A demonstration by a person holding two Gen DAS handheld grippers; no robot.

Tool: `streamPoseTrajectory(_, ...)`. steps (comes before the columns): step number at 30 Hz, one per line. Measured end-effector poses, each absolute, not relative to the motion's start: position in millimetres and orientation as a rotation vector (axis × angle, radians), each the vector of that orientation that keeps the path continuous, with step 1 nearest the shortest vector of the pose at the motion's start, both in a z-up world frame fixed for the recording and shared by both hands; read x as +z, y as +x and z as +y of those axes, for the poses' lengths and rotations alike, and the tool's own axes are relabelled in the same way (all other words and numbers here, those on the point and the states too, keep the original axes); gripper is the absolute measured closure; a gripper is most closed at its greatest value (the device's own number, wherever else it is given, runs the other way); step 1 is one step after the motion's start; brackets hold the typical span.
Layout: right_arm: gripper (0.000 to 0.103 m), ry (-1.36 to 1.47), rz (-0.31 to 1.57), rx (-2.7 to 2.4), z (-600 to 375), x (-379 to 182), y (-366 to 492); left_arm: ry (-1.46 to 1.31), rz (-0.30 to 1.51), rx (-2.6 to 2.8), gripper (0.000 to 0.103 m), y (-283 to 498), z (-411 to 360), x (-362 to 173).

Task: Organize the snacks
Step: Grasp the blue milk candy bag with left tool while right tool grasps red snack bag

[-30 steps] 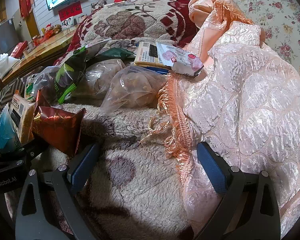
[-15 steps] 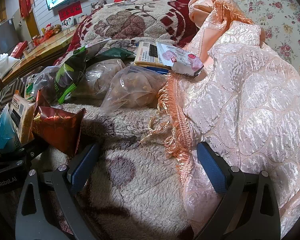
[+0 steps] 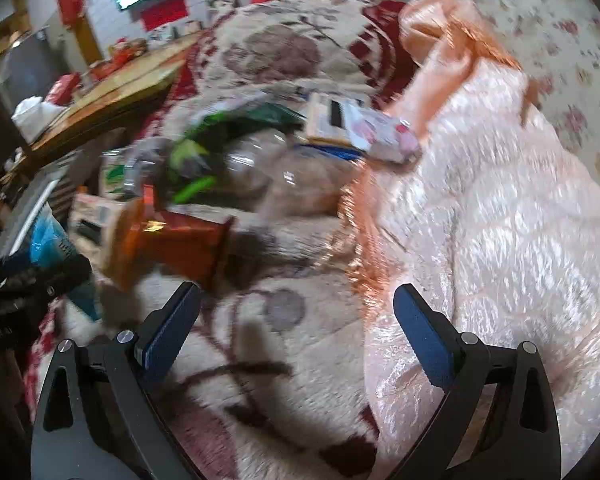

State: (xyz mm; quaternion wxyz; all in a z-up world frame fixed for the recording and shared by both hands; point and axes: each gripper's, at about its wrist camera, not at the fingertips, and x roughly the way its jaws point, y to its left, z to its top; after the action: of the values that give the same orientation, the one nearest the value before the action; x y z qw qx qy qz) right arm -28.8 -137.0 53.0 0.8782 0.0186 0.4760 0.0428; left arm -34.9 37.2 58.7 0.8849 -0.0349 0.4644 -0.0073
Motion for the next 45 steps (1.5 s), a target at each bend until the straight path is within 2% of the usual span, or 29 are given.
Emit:
streamPoseTrajectory(15, 0.005, 0.067, 1.013, 0.287, -121, 78, -25, -0.255, 1.076, -0.003, 0.000, -51, 73, 60)
streamPoseTrajectory(22, 0.005, 0.008, 1.015, 0.303, -111, 80, -31, -0.126, 1.133, -0.131, 0.001, -71, 45, 51)
streamPoseTrajectory(24, 0.005, 0.017, 1.021, 0.301, -112, 79, -30, -0.097, 1.148, -0.133, 0.005, -73, 39, 41)
streamPoseTrajectory(26, 0.005, 0.015, 1.020, 0.297, -113, 79, -30, -0.075, 1.178, -0.116, 0.019, -72, 35, 30)
streamPoseTrajectory(28, 0.005, -0.005, 1.023, 0.314, -111, 79, -27, -0.055, 1.212, -0.111, 0.028, -70, 32, 20)
streamPoseTrajectory(38, 0.006, -0.401, 1.005, 0.520, -75, 72, 11, -0.078, 1.194, -0.097, 0.027, -70, 36, 21)
streamPoseTrajectory(40, 0.010, -0.487, 0.995, 0.539, -68, 69, 11, -0.078, 1.194, -0.092, 0.027, -70, 36, 20)
streamPoseTrajectory(41, 0.019, -0.531, 0.988, 0.552, -65, 67, 12, -0.079, 1.193, -0.092, 0.027, -70, 36, 20)
streamPoseTrajectory(42, 0.033, -0.561, 0.994, 0.568, -62, 64, 13, -0.078, 1.193, -0.091, 0.027, -69, 35, 20)
streamPoseTrajectory(44, 0.046, -0.615, 1.029, 0.566, -57, 55, 18, -0.078, 1.193, -0.090, 0.028, -68, 35, 20)
streamPoseTrajectory(45, 0.060, -0.628, 1.037, 0.563, -56, 52, 18, -0.080, 1.191, -0.091, 0.029, -68, 35, 20)
